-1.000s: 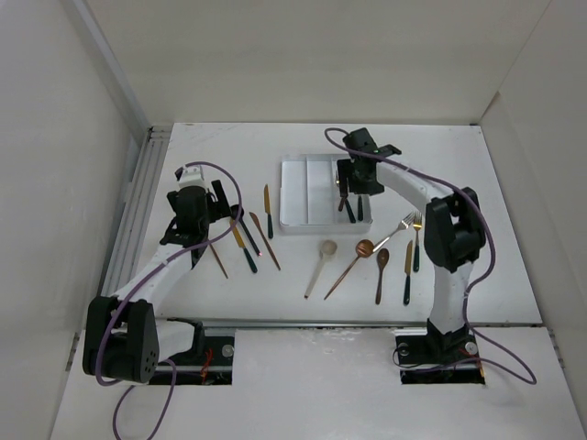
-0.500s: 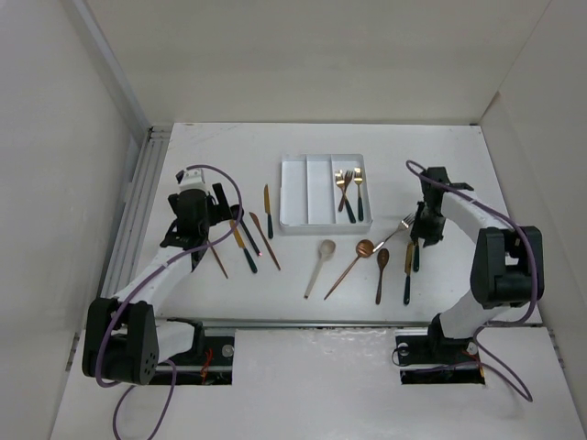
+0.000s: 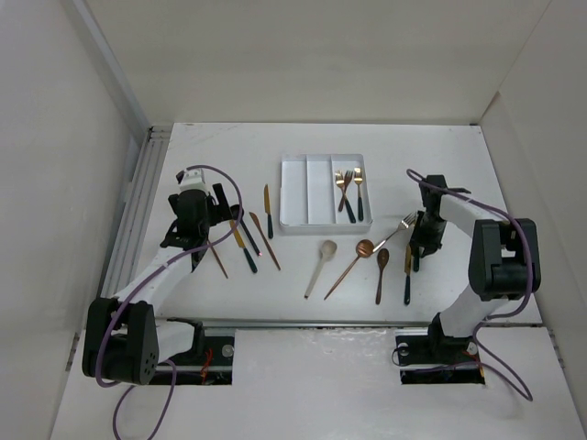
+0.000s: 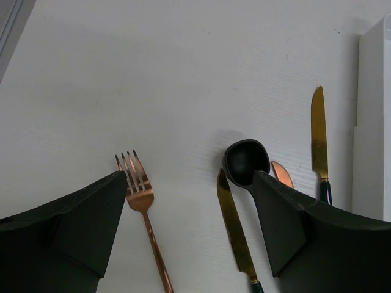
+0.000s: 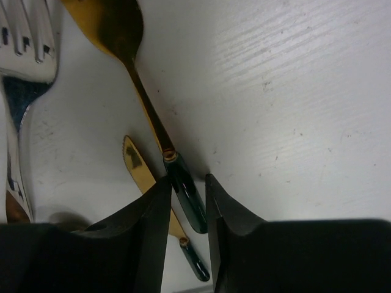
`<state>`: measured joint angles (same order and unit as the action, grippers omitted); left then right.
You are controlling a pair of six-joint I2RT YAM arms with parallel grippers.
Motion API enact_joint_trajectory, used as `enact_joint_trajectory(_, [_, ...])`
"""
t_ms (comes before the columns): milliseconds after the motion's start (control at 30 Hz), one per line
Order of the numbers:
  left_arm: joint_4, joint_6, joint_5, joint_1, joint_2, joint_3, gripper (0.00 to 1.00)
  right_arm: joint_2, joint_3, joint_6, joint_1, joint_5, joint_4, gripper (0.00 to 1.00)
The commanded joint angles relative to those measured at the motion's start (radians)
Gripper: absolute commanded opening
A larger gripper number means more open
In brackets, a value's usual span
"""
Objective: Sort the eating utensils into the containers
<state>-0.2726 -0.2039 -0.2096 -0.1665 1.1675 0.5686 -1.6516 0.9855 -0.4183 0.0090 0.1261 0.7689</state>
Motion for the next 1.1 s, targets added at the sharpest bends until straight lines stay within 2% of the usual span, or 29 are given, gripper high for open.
enact_joint_trajectory(0, [-0.04, -0.011, 0.001, -0.001, -0.02, -0.004, 0.81, -0.042, 0.022, 0.007, -0.018, 0.0, -0.026, 0.34])
enact_joint_trajectory(67, [-0.04, -0.011, 0.001, -0.001, -0.02, -0.004, 0.81, -0.056, 0.022, 0.016, -0.027, -0.023, -0.036, 0.33])
enact_joint_trajectory(200, [-0.04, -0.002, -0.008, -0.001, -0.02, -0.004, 0.81, -0.056, 0.034, 0.029, -0.038, -0.023, -0.057, 0.03])
enact_joint_trajectory(233, [-0.04, -0.002, -0.008, -0.001, -0.02, -0.004, 0.81, -0.047, 0.035, 0.029, -0.038, -0.007, -0.048, 0.0])
enact_joint_trajectory(367, [-0.04, -0.002, -0.008, -0.001, -0.02, -0.013, 0.81, -0.011, 0.102, 0.019, -0.038, 0.055, -0.004, 0.0])
enact_joint_trajectory(433, [-0.04, -0.002, -0.008, -0.001, -0.02, -0.013, 0.81, -0.001, 0.187, 0.019, -0.038, 0.141, 0.039, 0.0])
enact_joint_trajectory(500, [-0.04, -0.002, -0.008, -0.001, -0.02, -0.013, 0.81, 0.025, 0.261, 0.009, 0.014, 0.226, 0.093, 0.0])
enact_joint_trajectory(600, [-0.04, -0.002, -0.008, -0.001, -0.02, -0.013, 0.81, 0.055, 0.393, 0.009, 0.104, 0.277, 0.086, 0.0])
enact_joint_trajectory(633, [-0.04, -0.002, -0.008, -0.001, -0.02, -0.013, 0.81, 0.055, 0.442, 0.022, 0.171, 0.277, 0.076, 0.0])
enact_joint_trajectory(733, [-0.04, -0.002, -0.008, -0.001, -0.02, -0.013, 0.81, 0.0, 0.507, 0.032, 0.258, 0.245, 0.066, 0.0])
enact_joint_trajectory(900, [-0.031, 0.008, -0.008, -0.001, -0.02, -0.003, 0.81, -0.085, 0.529, -0.02, 0.267, 0.192, 0.064, 0.0])
enact_joint_trajectory(1067, [-0.031, 0.008, -0.017, -0.001, -0.02, -0.012, 0.81, -0.085, 0.509, -0.057, 0.276, 0.041, -0.069, 0.0])
